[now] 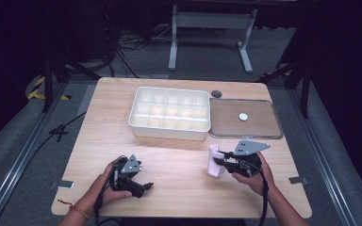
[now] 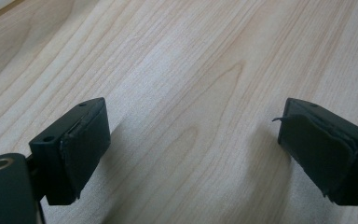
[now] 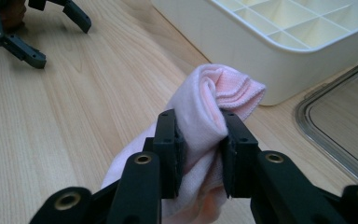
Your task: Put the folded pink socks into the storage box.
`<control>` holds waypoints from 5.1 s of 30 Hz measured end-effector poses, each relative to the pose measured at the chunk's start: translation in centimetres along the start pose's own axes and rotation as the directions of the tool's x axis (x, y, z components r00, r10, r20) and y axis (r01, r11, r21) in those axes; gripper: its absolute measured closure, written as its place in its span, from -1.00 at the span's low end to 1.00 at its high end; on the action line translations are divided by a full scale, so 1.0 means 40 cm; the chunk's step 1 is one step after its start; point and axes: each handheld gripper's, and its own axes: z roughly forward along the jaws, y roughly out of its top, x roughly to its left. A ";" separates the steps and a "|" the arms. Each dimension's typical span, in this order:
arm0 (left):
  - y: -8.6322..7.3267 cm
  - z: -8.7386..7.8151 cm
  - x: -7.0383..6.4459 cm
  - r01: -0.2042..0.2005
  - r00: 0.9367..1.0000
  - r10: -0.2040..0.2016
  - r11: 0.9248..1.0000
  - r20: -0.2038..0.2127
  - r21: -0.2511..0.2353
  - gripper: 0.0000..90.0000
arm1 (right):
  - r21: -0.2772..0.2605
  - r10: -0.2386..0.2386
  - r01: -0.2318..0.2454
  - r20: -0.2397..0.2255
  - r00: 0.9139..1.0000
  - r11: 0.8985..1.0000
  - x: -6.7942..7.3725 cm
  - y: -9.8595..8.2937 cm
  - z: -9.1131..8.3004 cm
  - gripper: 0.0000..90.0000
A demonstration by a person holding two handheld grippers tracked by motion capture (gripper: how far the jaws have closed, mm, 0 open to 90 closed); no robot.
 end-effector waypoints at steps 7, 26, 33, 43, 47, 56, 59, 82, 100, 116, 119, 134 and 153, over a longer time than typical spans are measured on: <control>0.000 0.000 0.000 0.000 1.000 0.000 1.000 0.000 0.000 -0.80 | -0.020 -0.001 0.001 0.032 0.999 1.000 -0.006 0.000 -0.020 0.58; 0.004 0.005 0.006 -0.008 1.000 0.008 1.000 0.007 0.007 -0.86 | -0.102 0.016 -0.006 0.094 0.995 0.995 -0.041 0.032 -0.067 0.58; 0.004 0.005 0.006 -0.007 1.000 0.007 1.000 0.006 0.006 -0.87 | -0.116 -0.001 0.015 0.122 0.992 0.993 -0.058 0.054 -0.074 0.58; 0.005 0.006 0.006 -0.003 1.000 0.003 1.000 0.006 0.005 -0.88 | -0.153 0.002 0.023 0.163 0.987 0.988 -0.084 0.104 -0.083 0.58; 0.005 0.006 0.006 -0.003 1.000 0.003 1.000 0.006 0.005 -0.87 | -0.154 -0.022 0.049 0.173 0.985 0.987 -0.085 0.136 -0.080 0.58; 0.005 0.006 0.006 -0.003 1.000 0.003 1.000 0.006 0.006 -0.88 | -0.152 -0.060 0.087 0.174 0.983 0.985 -0.080 0.188 -0.053 0.58; 0.005 0.006 0.006 -0.003 1.000 0.003 1.000 0.006 0.005 -0.87 | -0.145 -0.069 0.096 0.179 0.981 0.985 -0.076 0.200 -0.044 0.58; 0.005 0.007 0.005 -0.001 1.000 0.001 1.000 0.005 0.002 -0.88 | -0.086 -0.103 0.123 0.213 0.972 0.989 -0.095 0.287 0.039 0.58; 0.005 0.006 0.006 -0.003 1.000 0.003 1.000 0.006 0.005 -0.87 | 0.016 -0.125 0.125 0.240 0.963 0.992 -0.123 0.285 0.126 0.58; 0.005 0.006 0.006 -0.003 1.000 0.003 1.000 0.006 0.006 -0.88 | 0.116 -0.163 0.136 0.266 0.950 0.984 -0.125 0.272 0.189 0.58; 0.005 0.006 0.006 -0.003 1.000 0.003 1.000 0.006 0.005 -0.88 | 0.133 -0.166 0.134 0.279 0.946 0.982 -0.132 0.267 0.193 0.58; 0.006 0.007 0.006 -0.004 1.000 0.004 1.000 0.005 0.007 -0.88 | 0.177 -0.169 0.126 0.252 0.953 0.976 -0.151 0.231 0.226 0.57; 0.007 0.007 0.006 -0.002 1.000 0.002 1.000 0.008 0.012 -0.89 | 0.346 -0.286 0.221 0.149 0.947 0.912 -0.138 0.217 0.287 0.56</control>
